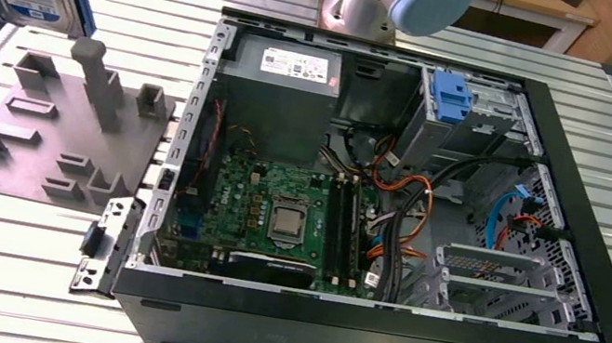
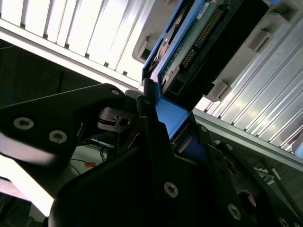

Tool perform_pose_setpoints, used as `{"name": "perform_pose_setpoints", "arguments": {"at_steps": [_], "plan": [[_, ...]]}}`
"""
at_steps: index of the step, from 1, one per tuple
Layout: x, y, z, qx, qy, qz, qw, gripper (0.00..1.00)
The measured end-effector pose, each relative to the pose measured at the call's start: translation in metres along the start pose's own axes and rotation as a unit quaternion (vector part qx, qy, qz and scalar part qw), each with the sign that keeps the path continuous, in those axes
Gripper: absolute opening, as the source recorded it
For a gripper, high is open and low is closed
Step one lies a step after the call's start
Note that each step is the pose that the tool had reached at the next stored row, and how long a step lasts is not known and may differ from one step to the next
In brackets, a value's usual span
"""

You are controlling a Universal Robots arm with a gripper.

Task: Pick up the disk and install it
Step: 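Pick up the disk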

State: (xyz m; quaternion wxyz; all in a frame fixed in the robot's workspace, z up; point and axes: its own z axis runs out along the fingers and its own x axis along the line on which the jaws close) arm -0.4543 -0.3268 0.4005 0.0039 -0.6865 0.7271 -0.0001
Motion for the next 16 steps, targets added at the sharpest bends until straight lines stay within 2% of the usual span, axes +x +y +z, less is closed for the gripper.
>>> {"name": "perform_pose_setpoints", "arguments": {"at_steps": [16], "plan": [[0.0000, 0.0000, -0.0079, 0.0000, 0.0000, 0.000, 1.00000, 0.36]]}}
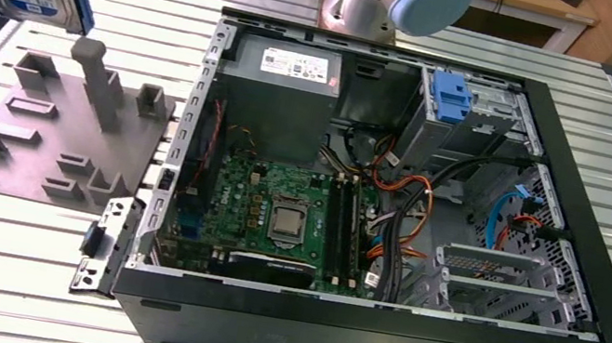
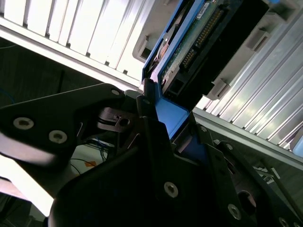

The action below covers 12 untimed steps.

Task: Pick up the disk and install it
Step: 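Pick up the disk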

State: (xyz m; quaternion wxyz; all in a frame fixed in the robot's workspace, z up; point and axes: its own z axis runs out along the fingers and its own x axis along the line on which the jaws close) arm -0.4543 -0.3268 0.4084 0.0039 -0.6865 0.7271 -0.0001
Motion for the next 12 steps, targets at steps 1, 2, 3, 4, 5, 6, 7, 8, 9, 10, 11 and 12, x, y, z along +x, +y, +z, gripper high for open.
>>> {"name": "perform_pose_setpoints", "arguments": {"at_steps": [1, 2, 3, 4, 5, 6, 7, 8, 9, 10, 11, 12], "plan": [[0.0000, 0.0000, -0.0004, 0.0000, 0.0000, 0.000, 1.00000, 0.36], [0.0000, 0.0000, -0.0009, 0.0000, 0.0000, 0.000, 1.00000, 0.36], [0.0000, 0.0000, -0.0013, 0.0000, 0.0000, 0.000, 1.00000, 0.36], [0.0000, 0.0000, -0.0017, 0.0000, 0.0000, 0.000, 1.00000, 0.36], [0.0000, 0.0000, -0.0022, 0.0000, 0.0000, 0.000, 1.00000, 0.36], [0.0000, 0.0000, -0.0026, 0.0000, 0.0000, 0.000, 1.00000, 0.36], [0.0000, 0.0000, -0.0029, 0.0000, 0.0000, 0.000, 1.00000, 0.36], [0.0000, 0.0000, -0.0034, 0.0000, 0.0000, 0.000, 1.00000, 0.36], [0.0000, 0.0000, -0.0038, 0.0000, 0.0000, 0.000, 1.00000, 0.36], [0.0000, 0.0000, -0.0042, 0.0000, 0.0000, 0.000, 1.00000, 0.36], [0.0000, 0.0000, -0.0046, 0.0000, 0.0000, 0.000, 1.00000, 0.36], [0.0000, 0.0000, -0.0050, 0.0000, 0.0000, 0.000, 1.00000, 0.36]]}}
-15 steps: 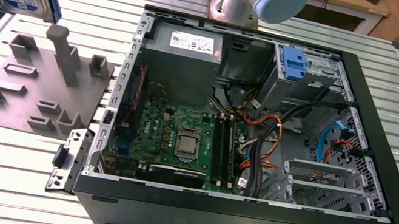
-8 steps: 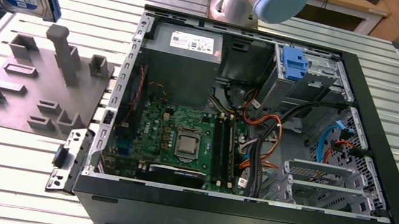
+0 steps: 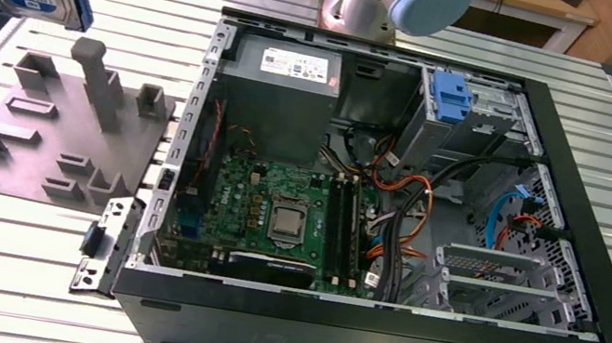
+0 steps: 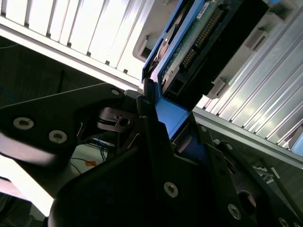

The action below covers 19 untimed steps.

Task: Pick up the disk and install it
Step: 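Pick up the disk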

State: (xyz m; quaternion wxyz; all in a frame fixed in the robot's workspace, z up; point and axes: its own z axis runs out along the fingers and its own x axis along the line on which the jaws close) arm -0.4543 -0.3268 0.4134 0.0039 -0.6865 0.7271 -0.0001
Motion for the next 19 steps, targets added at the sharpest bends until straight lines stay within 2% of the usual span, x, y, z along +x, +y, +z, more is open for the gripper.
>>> {"name": "perform_pose_setpoints", "arguments": {"at_steps": [19], "plan": [[-0.0001, -0.0001, -0.0080, 0.0000, 0.0000, 0.000, 1.00000, 0.36]]}}
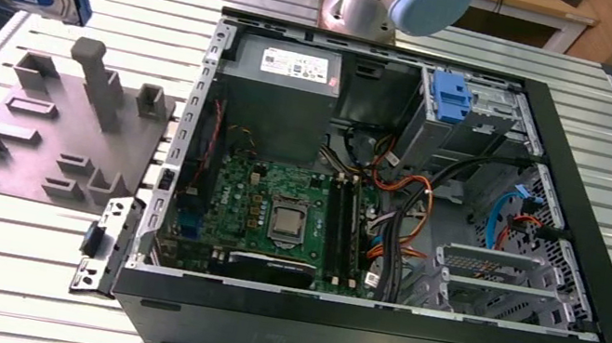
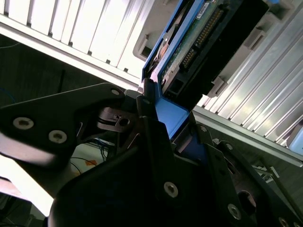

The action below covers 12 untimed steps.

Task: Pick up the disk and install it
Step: 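Pick up the disk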

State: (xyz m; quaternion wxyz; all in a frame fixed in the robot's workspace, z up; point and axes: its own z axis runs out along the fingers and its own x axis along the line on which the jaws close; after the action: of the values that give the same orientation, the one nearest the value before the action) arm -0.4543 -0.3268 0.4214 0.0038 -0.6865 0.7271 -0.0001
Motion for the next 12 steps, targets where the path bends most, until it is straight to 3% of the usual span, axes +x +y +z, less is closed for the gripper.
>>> {"name": "perform_pose_setpoints", "arguments": {"at_steps": [12], "plan": [[0.0000, 0.0000, -0.0051, 0.0000, 0.0000, 0.000, 1.00000, 0.36]]}}
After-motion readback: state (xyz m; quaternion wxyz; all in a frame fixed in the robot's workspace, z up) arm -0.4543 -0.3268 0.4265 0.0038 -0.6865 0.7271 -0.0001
